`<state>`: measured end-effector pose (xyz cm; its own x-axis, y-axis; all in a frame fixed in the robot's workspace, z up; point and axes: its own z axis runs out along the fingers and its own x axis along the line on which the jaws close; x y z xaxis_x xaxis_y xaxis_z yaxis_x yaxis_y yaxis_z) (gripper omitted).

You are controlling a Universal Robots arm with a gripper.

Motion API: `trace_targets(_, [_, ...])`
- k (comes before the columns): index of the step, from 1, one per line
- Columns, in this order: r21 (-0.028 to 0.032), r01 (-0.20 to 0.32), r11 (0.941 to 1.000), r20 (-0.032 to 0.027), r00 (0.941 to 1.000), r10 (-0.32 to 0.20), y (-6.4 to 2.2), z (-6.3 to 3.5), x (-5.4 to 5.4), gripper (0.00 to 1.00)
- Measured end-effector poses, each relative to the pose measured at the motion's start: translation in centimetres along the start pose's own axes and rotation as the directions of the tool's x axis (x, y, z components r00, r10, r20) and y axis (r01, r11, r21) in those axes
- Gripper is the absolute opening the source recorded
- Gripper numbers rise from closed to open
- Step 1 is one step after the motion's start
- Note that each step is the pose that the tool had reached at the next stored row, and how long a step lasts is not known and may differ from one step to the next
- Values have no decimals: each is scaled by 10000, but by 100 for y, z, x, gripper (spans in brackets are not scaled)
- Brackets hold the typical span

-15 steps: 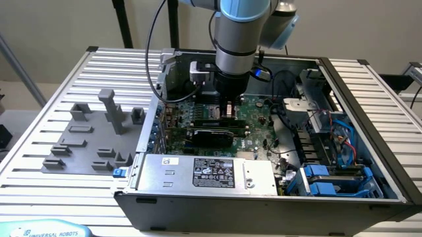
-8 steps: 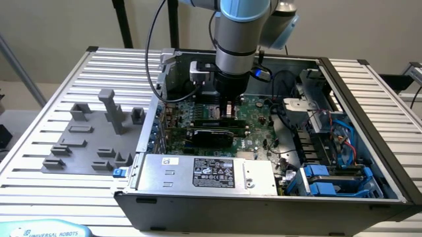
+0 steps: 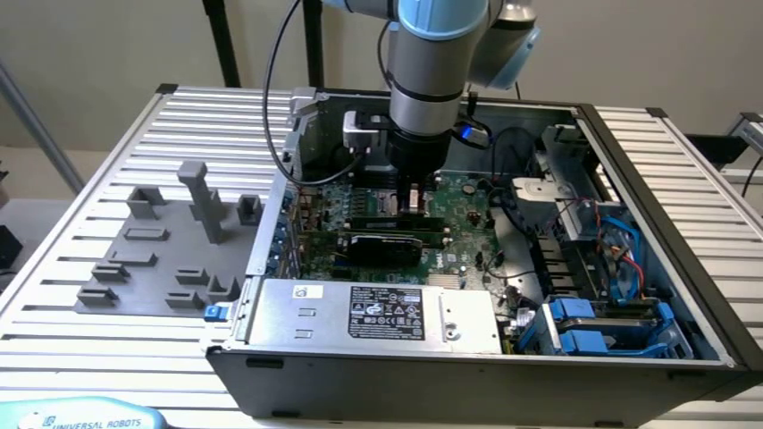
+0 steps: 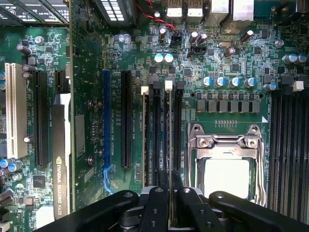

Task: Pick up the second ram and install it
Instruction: 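Insert the second ram into the second slot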

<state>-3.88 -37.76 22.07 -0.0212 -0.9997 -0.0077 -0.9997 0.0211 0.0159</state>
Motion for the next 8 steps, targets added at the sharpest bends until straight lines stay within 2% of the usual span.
trace_targets(8, [-40,0,10000,1,10000,0,-4,-34,-1,14])
